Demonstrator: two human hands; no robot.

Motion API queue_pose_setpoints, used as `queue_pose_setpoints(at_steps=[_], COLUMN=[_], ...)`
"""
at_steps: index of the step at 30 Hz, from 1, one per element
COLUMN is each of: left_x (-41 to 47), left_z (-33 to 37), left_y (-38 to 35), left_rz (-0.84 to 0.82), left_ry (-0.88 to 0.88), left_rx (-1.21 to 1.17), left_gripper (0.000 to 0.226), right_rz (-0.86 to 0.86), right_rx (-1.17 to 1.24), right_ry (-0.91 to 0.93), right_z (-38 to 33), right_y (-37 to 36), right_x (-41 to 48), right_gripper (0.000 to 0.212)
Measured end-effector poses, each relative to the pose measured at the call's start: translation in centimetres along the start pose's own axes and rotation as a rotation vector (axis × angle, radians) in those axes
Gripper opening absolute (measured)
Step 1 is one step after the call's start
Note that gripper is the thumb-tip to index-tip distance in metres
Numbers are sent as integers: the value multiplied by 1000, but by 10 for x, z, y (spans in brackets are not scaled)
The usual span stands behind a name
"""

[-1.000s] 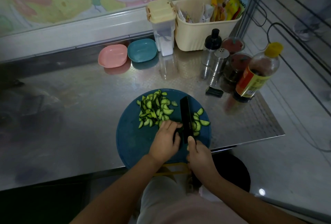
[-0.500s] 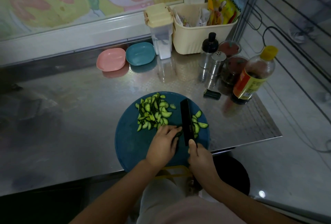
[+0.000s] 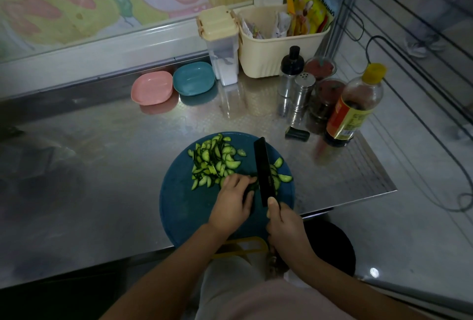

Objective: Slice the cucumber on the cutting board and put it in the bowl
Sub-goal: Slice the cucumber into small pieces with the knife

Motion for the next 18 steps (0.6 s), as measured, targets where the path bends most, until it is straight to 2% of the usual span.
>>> queue_pose_setpoints(at_steps=[12, 18], left_x=[0, -1], left_z=[2, 0], left_y=[2, 1], left_rz=[13, 1], left_ry=[-16, -6], left_rx=[-9, -22], left_gripper=[28, 34], right_rz=[-15, -17], right_rx=[-19, -167], right_ry=[-11, -2], right_z=[-4, -5], right_y=[-1, -7], right_x=[3, 14], right_gripper=[39, 39])
Point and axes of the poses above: each hand's wrist, its own x-axis towards the middle knuckle, its own y-axis out of the back of the hand, z = x × y, the point moved 4 cm from there along x, towards the middle knuckle, and after that the axes turned 12 degrees about -z, right-handed, at the moved point
